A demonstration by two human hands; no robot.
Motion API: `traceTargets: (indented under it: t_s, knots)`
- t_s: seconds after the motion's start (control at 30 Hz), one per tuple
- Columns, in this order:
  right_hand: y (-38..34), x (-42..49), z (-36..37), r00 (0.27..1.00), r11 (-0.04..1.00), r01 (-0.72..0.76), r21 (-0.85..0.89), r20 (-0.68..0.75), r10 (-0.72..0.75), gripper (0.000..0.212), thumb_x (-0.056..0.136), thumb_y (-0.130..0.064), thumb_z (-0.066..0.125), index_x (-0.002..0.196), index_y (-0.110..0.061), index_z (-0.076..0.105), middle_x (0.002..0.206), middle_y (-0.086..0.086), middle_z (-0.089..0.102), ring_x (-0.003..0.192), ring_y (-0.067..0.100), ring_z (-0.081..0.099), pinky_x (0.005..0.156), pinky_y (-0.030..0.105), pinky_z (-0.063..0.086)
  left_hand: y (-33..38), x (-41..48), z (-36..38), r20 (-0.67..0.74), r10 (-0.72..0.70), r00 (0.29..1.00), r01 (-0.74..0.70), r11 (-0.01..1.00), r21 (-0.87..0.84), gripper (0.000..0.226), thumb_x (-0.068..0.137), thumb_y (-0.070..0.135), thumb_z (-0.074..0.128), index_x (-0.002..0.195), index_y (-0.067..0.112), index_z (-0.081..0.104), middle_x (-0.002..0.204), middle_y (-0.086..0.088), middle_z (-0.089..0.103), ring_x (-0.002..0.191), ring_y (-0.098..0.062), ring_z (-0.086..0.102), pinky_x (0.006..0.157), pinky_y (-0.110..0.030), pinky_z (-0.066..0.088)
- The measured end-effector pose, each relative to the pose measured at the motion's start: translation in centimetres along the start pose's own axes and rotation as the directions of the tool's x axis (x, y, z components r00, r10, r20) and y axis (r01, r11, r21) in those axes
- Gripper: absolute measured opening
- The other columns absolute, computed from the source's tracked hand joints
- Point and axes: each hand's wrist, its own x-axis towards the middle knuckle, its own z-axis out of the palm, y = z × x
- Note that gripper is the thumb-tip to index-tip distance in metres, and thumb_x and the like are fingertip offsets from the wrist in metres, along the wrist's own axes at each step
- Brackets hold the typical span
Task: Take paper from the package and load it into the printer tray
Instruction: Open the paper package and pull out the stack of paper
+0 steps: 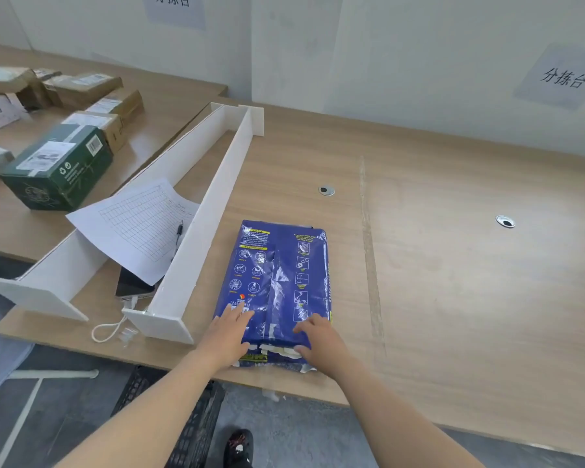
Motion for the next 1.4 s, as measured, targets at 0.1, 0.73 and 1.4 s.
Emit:
traceTargets:
  t_s: [0.1, 0.73, 1.4]
  knots:
    - [-1.1, 1.7, 0.7, 0.996, 0.990, 0.085, -0.113, 0.037, -0.081, 0.057, 0.086, -0.023, 0.060, 0.138, -0.020, 0.038, 0.147, 0.006, 0.033, 0.137, 0.023, 0.028, 0.114, 0.038, 0.026, 0.1, 1.0, 0.0, 0.056, 0.036, 0.998, -0.040, 0.996, 0.081, 0.073, 0.090, 0.029, 0.055, 0.149, 0.024, 0.012, 0.161, -0.001, -0.004, 0.148, -0.028, -0.003, 0.120, -0.046, 0.013]
    - [-0.7, 5.3, 0.9, 0.960, 0.937, 0.182, -0.299, 0.261, -0.103, 0.080, 0.090, -0.037, 0.054, 0.150, -0.022, 0.003, 0.160, 0.003, -0.012, 0.146, 0.030, -0.012, 0.118, 0.055, 0.001, -1.4, 4.1, 1.0, 0.181, 0.151, 0.972, -0.196, 0.943, 0.267, 0.093, 0.084, 0.052, 0.053, 0.148, 0.026, -0.009, 0.158, -0.003, -0.021, 0.145, -0.030, -0.019, 0.119, -0.050, -0.002]
    - [-1.2, 2.9, -5.7, 0.985, 0.673, 0.045, -0.738, -0.078, -0.152, 0.043, 0.030, -0.034, 0.089, 0.070, -0.037, 0.072, 0.109, -0.006, 0.073, 0.110, 0.019, 0.066, 0.084, 0.054, 0.055, -3.1, 4.0, -5.3, -0.174, 0.370, 0.913, -0.214, 0.796, 0.567, 0.105, 0.033, -0.003, 0.081, 0.127, 0.034, 0.051, 0.153, -0.005, 0.032, 0.126, -0.037, 0.050, 0.090, -0.067, 0.042]
